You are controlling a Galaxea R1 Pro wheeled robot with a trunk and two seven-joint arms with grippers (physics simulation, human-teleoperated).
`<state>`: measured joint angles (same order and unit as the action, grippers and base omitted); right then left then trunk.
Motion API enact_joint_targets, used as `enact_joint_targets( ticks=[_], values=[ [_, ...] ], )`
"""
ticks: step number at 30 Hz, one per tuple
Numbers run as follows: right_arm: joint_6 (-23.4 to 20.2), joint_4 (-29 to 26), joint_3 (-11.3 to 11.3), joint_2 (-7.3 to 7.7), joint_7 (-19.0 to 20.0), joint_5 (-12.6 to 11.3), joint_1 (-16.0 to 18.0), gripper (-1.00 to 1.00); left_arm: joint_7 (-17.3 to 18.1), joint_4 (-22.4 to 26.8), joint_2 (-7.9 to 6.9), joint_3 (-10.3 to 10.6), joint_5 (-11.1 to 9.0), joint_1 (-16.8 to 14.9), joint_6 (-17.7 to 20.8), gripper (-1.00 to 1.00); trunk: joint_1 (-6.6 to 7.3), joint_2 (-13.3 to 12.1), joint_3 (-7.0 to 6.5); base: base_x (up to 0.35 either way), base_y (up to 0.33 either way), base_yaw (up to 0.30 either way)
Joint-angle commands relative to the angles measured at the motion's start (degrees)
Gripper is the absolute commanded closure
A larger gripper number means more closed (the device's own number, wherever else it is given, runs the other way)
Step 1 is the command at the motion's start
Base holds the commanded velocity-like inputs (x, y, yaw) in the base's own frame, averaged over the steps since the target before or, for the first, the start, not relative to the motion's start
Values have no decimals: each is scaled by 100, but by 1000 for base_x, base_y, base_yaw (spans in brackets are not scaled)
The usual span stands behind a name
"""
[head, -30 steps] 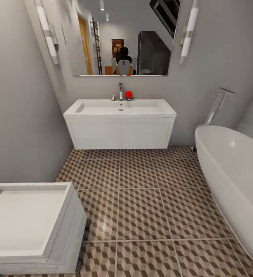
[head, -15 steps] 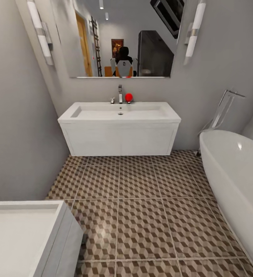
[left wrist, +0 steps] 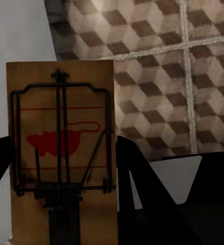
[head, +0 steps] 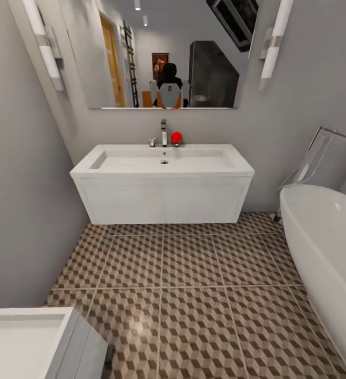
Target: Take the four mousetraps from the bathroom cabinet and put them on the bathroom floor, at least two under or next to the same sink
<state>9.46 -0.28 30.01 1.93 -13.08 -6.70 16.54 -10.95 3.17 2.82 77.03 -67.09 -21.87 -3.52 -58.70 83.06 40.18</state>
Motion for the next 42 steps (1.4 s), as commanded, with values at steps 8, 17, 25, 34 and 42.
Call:
enact_joint_targets(
  ticks=[8,17,25,34,42],
  values=[
    [21,1,49,0,-2,-68,1,100,-30,8,-1,49,-32,-2,-9,100,-3,2,5,336,-2,0],
    [21,2,49,0,-1,-68,2,100,-30,8,-1,49,-32,-2,-8,100,-3,2,5,336,-87,0],
    [21,2,49,0,-2,-68,-1,100,-30,8,-1,43,-40,-2,-9,100,-3,2,5,336,-114,0],
    [21,2,49,15,-2,-63,1,100,-30,8,-1,42,-49,-2,-7,100,-3,2,5,336,-89,0],
    [21,-8,65,32,6,-51,0,100,-30,1,-7,40,-50,-2,-7,100,-3,2,5,336,-6,0]
  ],
)
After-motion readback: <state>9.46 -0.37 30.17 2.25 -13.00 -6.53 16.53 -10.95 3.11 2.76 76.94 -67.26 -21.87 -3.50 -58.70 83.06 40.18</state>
